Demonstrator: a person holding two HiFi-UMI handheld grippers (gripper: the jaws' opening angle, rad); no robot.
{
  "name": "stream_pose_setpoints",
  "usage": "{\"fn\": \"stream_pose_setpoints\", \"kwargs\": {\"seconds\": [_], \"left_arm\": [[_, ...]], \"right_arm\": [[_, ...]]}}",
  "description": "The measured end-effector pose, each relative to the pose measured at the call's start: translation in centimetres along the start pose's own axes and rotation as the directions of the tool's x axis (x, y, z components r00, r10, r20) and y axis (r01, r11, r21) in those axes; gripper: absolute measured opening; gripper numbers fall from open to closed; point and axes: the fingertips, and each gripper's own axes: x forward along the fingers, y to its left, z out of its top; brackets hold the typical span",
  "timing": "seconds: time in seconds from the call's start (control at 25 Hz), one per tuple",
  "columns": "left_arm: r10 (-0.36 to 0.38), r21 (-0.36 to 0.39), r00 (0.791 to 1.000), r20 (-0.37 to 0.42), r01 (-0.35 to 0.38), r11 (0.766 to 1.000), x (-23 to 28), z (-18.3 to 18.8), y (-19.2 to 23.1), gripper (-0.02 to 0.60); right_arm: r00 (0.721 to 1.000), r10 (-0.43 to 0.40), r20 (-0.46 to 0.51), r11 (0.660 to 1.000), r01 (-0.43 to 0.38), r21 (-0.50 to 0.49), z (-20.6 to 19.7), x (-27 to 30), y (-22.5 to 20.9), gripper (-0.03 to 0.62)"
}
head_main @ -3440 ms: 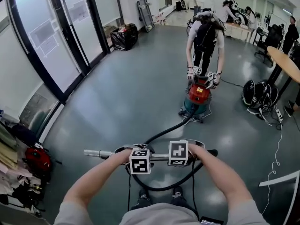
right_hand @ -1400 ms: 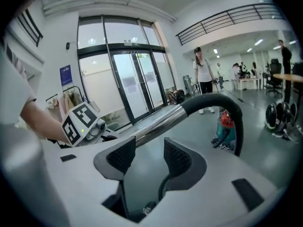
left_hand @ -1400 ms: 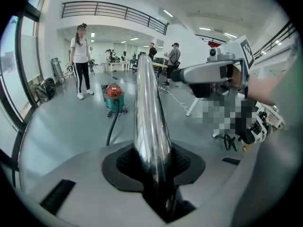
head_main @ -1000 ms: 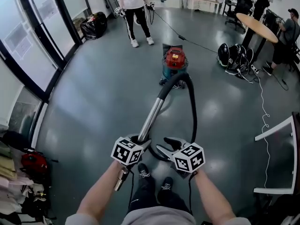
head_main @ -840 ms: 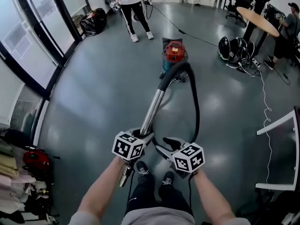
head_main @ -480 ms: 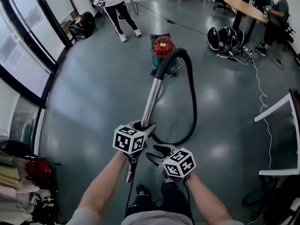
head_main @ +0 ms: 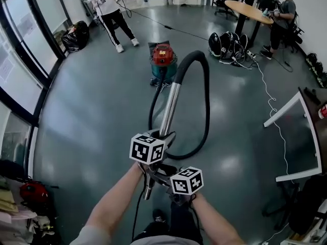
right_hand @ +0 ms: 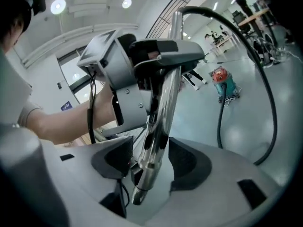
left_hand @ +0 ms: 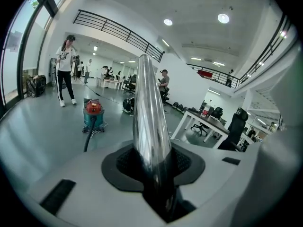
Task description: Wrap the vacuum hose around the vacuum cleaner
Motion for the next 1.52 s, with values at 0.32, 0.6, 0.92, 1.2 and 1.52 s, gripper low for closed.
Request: {"fn": "stream_pose_setpoints", "kwargs": {"seconds": [0.32, 0.6, 0.92, 1.2, 1.52], "left_arm": [[-0.041, -0.124, 0.998, 0.05, 0.047, 0.991, -1.5, -0.3, -3.1, 0.13], [-0.069, -0.187, 0.993, 0.091, 0.086, 0.979, -1.9, -0.3, -4.2, 0.13], [-0.114, -0.24, 0.991, 0.074, 0.128, 0.962, 0.4, -0.9, -4.0, 0.132], [-0.147, -0.208, 0.989, 0.027, 0.149, 0.967, 4.4, -0.7, -3.8, 0.169], [-0.219, -0.096, 0.969, -0.112, 0.209, 0.973, 10.0, 0.7, -5.6, 0.246]], "right_arm": [[0.999, -0.03, 0.026, 0.999, 0.029, 0.047, -2.5, 1.0, 1.2, 0.247], [0.998, -0.004, 0.063, 1.0, 0.002, 0.025, -2.4, 0.2, 1.6, 0.189], [0.999, -0.048, 0.014, 0.997, 0.047, 0.068, -2.7, -1.1, -0.4, 0.127], [0.987, -0.151, -0.054, 0.988, 0.152, 0.031, -2.2, -3.2, -4.9, 0.124], [0.966, -0.208, -0.154, 0.978, 0.207, -0.025, -0.4, -7.7, -10.1, 0.123]]}}
